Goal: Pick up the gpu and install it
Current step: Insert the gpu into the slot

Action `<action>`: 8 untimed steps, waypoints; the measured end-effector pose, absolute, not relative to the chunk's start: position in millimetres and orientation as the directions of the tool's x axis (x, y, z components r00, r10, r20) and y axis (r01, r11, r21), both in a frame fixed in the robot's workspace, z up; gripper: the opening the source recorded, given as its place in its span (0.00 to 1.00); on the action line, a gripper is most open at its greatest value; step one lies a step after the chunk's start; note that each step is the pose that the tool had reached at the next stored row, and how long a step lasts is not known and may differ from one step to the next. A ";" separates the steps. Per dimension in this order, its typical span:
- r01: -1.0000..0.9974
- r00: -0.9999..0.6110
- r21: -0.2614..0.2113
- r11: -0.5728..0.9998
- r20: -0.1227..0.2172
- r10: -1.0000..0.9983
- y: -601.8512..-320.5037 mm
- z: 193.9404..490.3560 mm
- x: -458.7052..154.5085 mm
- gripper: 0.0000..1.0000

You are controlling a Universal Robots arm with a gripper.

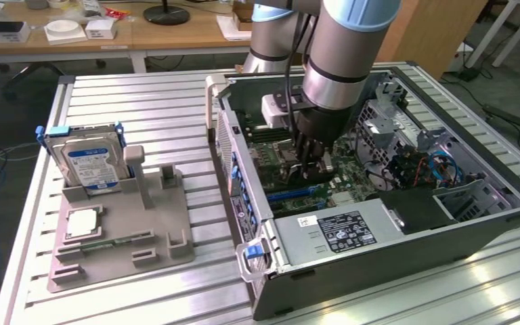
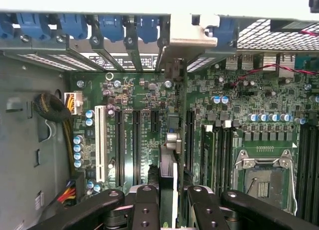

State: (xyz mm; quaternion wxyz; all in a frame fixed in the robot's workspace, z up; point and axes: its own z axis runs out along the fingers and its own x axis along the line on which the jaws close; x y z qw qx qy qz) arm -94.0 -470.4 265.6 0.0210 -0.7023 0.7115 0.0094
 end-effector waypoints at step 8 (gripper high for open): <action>-1.000 -0.013 -0.016 0.014 -0.043 -0.999 -470.4 265.7 -93.6 0.27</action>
